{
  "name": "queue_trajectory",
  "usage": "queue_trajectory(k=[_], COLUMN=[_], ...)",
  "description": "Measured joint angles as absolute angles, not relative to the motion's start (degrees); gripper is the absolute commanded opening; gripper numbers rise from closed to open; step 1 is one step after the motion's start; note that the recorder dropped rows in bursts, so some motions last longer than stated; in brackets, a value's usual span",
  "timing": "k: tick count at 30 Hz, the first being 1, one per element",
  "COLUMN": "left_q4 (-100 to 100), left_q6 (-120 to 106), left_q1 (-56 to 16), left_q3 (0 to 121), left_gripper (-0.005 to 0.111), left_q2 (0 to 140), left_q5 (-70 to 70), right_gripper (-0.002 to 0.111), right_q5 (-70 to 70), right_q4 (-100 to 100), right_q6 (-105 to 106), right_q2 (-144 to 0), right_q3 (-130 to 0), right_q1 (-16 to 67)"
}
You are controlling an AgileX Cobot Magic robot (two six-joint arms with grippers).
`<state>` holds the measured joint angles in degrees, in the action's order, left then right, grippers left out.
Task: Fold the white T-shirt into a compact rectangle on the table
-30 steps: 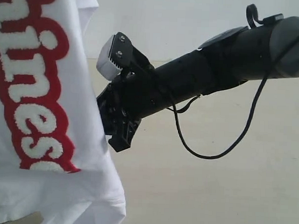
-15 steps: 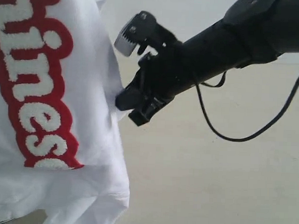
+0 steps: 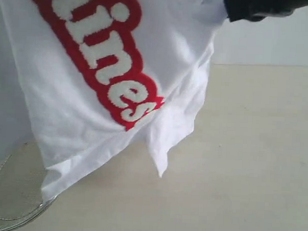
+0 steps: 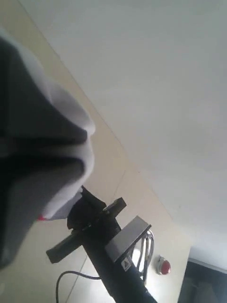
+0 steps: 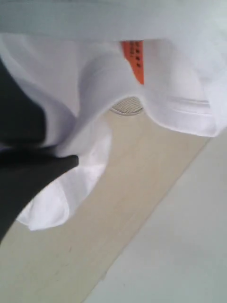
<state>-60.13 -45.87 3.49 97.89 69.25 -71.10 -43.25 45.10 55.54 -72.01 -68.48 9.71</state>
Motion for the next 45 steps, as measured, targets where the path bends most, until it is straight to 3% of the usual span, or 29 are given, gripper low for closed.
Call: queue_trajectory(k=[14, 17, 24, 45], left_q4=[-74.9, -76.6, -72.6, -63.1], left_q6=[-46.5, -46.8, -46.6, -44.6], left_q1=[3.2, 0.4, -7.5, -8.3], left_q3=[104.6, 104.6, 104.6, 100.2], left_gripper=[0.005, 0.005, 0.005, 0.005], left_q2=[69.6, 69.6, 69.6, 70.9], left_q5=[-70.1, -70.1, -68.9, -70.2], right_gripper=[0.0, 0.0, 0.0, 0.0], right_q5=[-44.2, -45.8, -50.5, -60.7], right_q4=[34.9, 31.1, 23.4, 11.8], right_q6=[41.0, 37.4, 31.4, 24.6], right_q2=[-56.1, -54.1, -51.1, -50.8], right_q3=[-76.9, -79.9, -86.1, -95.0], right_q1=[8.6, 8.6, 8.6, 8.6])
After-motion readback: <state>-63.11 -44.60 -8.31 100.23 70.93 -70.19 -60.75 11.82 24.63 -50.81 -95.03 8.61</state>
